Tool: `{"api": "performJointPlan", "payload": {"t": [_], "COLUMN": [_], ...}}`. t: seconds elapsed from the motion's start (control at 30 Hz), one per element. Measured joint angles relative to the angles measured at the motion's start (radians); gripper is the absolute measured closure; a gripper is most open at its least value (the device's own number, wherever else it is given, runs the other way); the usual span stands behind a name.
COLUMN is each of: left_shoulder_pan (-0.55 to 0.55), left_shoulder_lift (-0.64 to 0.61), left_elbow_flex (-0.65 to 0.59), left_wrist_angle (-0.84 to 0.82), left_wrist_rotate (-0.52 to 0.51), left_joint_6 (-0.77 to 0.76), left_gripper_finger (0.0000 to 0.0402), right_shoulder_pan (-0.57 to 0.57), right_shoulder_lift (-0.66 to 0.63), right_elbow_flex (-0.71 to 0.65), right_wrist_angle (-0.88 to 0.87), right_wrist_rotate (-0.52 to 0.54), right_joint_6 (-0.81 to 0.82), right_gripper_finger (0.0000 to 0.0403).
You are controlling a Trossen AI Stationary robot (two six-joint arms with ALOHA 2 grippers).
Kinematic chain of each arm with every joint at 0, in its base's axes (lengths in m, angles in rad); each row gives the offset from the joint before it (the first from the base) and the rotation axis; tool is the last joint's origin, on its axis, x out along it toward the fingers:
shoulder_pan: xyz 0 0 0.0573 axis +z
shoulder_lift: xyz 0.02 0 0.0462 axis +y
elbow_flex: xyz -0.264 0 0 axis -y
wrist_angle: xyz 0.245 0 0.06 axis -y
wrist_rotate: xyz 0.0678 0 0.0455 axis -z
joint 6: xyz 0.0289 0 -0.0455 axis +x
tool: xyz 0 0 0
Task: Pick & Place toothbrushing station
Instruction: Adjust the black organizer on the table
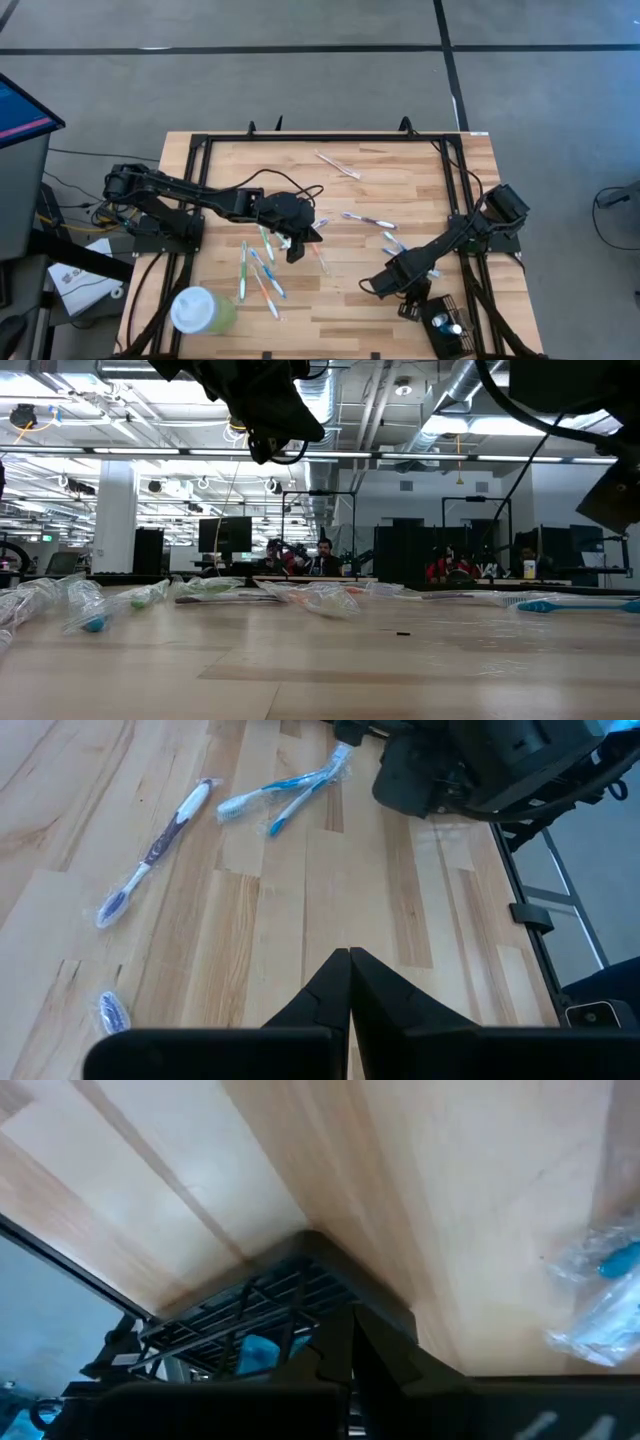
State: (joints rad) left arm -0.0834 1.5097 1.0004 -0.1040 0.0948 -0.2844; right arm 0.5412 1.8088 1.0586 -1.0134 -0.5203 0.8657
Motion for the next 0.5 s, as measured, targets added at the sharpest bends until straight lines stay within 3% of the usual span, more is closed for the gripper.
{"api": "performJointPlan", "payload": {"t": [0.23,0.5], "left_shoulder_pan": [0.0,-0.001], "left_shoulder_lift": [0.0,0.0], "left_elbow_flex": [0.0,0.0], "left_wrist_angle": [0.0,0.0], "left_wrist_rotate": [0.0,0.0], "left_joint_6": [0.0,-0.003], "left_gripper_finger": [0.0401,0.0401], "right_shoulder_pan": [-0.041,-0.045], "right_shoulder_lift": [0.0,0.012], "right_elbow_flex": [0.054,0.057], "right_wrist_angle": [0.023,0.092], "right_wrist_rotate": [0.096,0.015], "right_joint_6": [-0.044,-0.061], "right_gripper_finger": [0.0403,0.0403]}}
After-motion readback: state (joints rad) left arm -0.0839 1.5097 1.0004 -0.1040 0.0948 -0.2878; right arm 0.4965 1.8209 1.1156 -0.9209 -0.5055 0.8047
